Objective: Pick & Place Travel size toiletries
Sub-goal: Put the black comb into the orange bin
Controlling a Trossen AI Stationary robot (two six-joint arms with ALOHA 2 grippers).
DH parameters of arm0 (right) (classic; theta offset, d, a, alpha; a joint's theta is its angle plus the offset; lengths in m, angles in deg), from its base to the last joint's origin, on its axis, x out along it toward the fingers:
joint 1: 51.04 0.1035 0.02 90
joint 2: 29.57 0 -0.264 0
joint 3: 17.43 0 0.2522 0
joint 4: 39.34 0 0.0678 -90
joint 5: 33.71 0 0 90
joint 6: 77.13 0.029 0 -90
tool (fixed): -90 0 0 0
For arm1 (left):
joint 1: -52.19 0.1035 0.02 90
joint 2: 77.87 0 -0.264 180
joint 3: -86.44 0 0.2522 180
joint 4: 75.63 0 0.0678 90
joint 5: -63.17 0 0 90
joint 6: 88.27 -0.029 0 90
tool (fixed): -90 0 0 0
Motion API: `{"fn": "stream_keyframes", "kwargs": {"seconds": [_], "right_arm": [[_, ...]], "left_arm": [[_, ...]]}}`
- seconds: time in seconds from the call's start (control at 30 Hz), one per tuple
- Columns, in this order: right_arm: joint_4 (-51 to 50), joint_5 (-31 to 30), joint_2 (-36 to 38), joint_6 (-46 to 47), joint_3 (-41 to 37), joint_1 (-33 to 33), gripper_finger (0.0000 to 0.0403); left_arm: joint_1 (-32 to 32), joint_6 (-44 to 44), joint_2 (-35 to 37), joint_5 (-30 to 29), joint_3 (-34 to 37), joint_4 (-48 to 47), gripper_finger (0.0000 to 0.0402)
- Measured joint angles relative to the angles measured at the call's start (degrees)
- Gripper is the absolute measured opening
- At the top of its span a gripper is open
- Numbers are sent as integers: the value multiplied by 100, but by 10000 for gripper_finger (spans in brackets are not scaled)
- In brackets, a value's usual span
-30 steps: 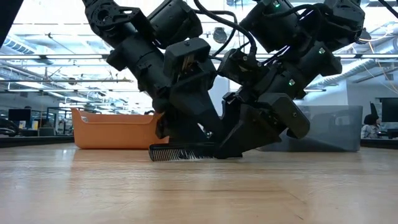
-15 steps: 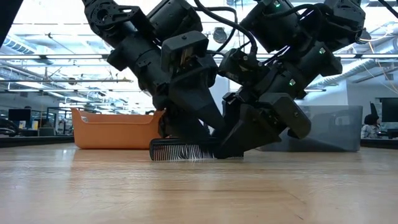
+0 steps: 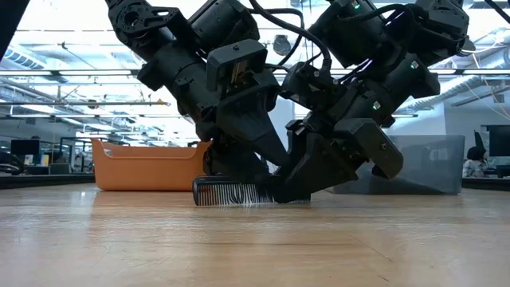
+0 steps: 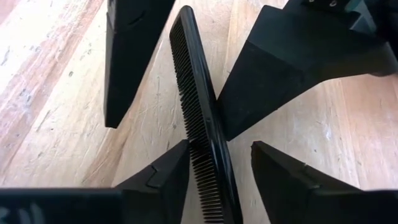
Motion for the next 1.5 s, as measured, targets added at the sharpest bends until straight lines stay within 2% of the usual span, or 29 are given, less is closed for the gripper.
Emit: {"fn": "stream_keyframes", "kwargs": {"seconds": [0.33, 0.57, 0.83, 1.1, 1.33, 1.5], "right_arm": [[-5, 273, 0, 0, 0, -2, 87], [-1, 730, 0, -13, 0, -4, 10], [-36, 826, 189, -7, -9, -2, 6], [-263, 294, 912, -11, -2, -13, 4], [-513, -240, 1526, -93, -2, -13, 2], [-441, -241, 1635, -175, -4, -13, 2]], "left_arm": [[0, -71, 0, 0, -1, -2, 236], [26, -907, 272, -86, -4, -262, 236], [-7, -1507, 1248, -939, -6, -1325, 237], [-276, -2011, 1883, -1852, -6, -1844, 237], [-638, -2442, 2020, -2381, -3, -1846, 237], [-708, -2414, 2020, -2578, -3, -1811, 237]]}}
